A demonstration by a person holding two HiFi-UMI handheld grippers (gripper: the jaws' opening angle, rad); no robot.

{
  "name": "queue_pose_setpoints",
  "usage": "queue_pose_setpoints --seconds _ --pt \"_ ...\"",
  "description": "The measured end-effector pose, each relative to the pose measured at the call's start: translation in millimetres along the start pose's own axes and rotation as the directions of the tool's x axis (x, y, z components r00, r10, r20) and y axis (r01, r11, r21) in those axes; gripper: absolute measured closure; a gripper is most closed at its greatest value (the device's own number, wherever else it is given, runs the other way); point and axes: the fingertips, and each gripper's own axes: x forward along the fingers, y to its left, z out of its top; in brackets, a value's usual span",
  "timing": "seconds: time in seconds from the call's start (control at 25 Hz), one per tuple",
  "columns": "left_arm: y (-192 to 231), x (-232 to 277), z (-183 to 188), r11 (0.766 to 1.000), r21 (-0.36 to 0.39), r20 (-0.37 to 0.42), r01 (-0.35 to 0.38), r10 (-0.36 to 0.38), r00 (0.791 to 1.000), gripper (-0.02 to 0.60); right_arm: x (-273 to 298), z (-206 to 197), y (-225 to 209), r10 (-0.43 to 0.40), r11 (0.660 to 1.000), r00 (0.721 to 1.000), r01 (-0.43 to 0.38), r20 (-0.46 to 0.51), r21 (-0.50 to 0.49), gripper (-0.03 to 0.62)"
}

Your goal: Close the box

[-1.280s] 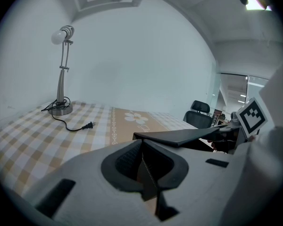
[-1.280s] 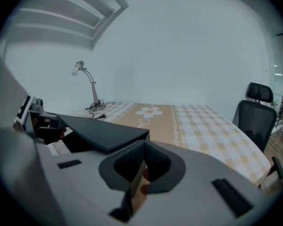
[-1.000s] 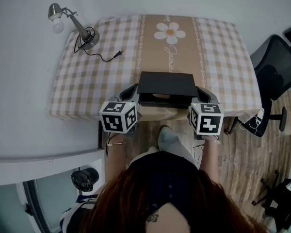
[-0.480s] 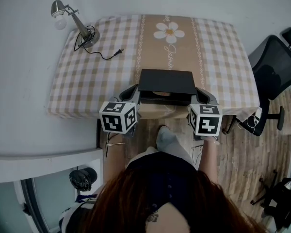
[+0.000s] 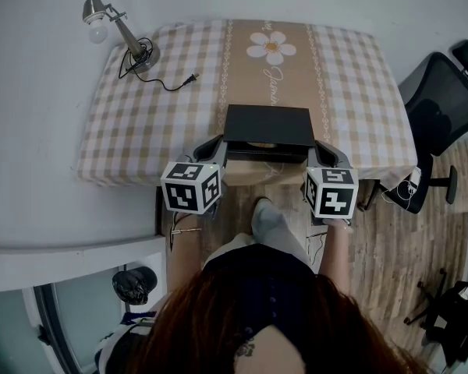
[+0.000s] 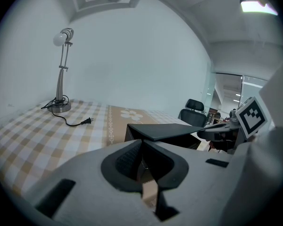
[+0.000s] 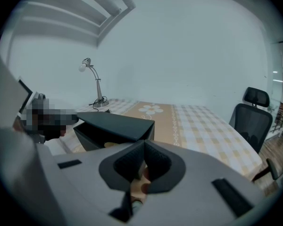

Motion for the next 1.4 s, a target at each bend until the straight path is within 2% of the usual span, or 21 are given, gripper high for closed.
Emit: queue_pose_setpoints --seconds 1.4 --pt "-3 -14 -29 1.0 -0.002 -0.047 0.004 -0.004 0.999 0.552 -14 -27 11 -0.01 1.0 0.999 0.009 -0.036 -0.005 0.577"
